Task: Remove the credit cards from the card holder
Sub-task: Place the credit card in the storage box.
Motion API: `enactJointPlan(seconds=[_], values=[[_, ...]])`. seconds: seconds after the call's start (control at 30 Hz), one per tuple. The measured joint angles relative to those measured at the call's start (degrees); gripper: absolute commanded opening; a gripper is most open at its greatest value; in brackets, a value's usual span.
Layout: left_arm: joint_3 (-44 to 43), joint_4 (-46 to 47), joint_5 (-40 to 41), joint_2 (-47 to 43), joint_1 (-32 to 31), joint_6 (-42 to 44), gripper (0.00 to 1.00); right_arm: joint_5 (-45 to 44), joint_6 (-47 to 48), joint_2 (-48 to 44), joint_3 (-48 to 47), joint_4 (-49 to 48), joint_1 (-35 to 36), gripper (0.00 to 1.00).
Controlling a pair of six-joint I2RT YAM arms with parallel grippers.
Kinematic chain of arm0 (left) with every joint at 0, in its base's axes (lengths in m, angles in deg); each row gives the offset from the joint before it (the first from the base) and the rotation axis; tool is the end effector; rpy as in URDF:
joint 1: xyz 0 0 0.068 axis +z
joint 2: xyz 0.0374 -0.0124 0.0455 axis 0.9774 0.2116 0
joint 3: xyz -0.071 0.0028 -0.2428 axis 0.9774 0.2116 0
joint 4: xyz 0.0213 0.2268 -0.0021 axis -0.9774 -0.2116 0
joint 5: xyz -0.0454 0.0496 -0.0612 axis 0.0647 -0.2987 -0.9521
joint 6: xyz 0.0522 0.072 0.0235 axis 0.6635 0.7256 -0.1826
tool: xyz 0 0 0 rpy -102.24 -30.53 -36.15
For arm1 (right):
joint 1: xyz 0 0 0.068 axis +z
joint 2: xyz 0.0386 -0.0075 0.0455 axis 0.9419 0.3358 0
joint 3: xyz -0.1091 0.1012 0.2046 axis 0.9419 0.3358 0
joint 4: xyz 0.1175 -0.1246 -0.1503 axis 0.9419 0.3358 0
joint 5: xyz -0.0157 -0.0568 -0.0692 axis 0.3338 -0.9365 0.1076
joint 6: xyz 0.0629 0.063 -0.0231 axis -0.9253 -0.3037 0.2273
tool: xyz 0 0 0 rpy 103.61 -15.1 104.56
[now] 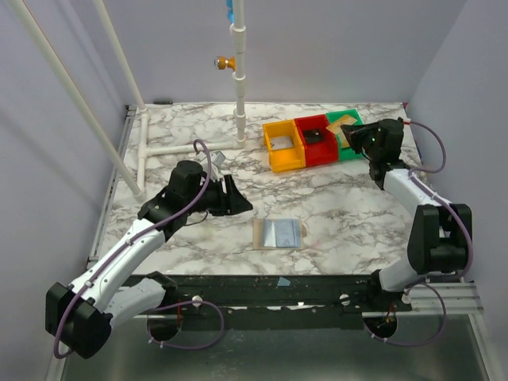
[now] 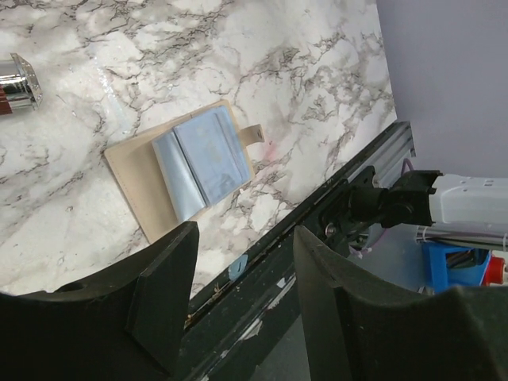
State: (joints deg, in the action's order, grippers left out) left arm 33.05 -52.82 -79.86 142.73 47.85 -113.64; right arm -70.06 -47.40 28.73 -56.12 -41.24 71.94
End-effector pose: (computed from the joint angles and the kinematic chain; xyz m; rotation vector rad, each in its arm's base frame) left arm 0.1815 -0.1470 0.2598 0.0975 2.2891 -1.1803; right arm 0.3612 0.0196 0.2542 1.0112 1.6645 0.9554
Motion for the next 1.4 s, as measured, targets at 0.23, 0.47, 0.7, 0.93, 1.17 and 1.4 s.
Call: enactJointPlan(seconds=[0.23,0.47,0.7,0.93,1.17,1.4], values=[[0.00,-0.42,0.00,-1.14,0.83,0.72,0.53,-3.06,-0.96,8.85,-7.13,0.02,-1.27,0.01],[0.00,-1.33,-0.02,-1.68,1.11,1.11,0.53,-5.64,-4.46,16.00,-11.10,0.31,-4.81,0.01],[0.00,-1.62,-0.04,-1.73,1.33,1.18,0.53,-6.51,-6.80,22.93,-16.92,2.38,-5.53,0.01],[0.00,-1.99,-0.04,-2.08,1.46,1.31,0.53,-7.06,-8.98,26.01,-19.32,4.48,-5.42,0.01],[0.00,-2.54,-0.04,-2.45,1.49,1.31,0.53,-7.98,-9.81,28.70,-19.67,6.25,-5.42,0.01],[0.00,-3.04,-0.04,-3.10,1.51,1.31,0.53,-8.00,-9.81,31.67,-21.42,7.13,-5.31,0.01]])
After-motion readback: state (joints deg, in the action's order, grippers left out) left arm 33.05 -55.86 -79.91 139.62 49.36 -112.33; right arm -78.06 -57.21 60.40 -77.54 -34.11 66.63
